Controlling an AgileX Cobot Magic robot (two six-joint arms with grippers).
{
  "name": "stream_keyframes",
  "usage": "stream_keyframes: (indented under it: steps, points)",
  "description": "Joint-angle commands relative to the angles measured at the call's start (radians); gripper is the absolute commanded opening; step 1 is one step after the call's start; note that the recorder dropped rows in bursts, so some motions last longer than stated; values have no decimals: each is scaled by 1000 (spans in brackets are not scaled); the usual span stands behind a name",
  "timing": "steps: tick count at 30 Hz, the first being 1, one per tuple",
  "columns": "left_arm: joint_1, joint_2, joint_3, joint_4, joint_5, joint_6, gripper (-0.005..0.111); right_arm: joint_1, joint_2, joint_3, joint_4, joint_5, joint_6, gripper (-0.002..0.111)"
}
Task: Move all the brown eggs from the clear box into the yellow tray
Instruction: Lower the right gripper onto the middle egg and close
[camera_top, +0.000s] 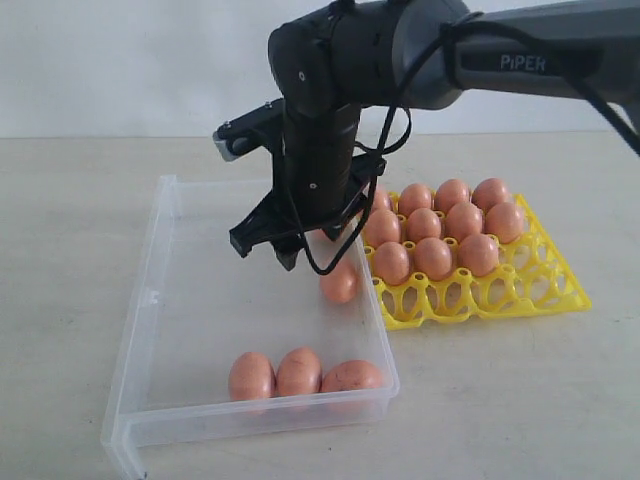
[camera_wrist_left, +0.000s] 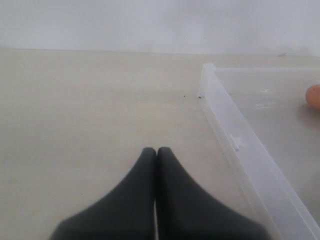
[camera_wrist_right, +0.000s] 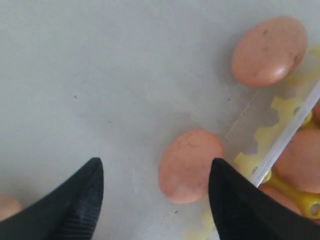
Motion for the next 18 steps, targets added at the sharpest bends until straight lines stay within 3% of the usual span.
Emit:
stream_keyframes:
  steps: [1, 14, 18]
  points:
    - [-4, -1, 3, 1, -2, -1, -4, -8, 30, -4, -15, 21, 48, 59]
    - [-4, -1, 3, 1, -2, -1, -4, -10, 91, -4, -30, -6, 63, 59]
    - [-4, -1, 3, 1, -2, -1, 2, -8, 91, -4, -10, -37, 36, 59]
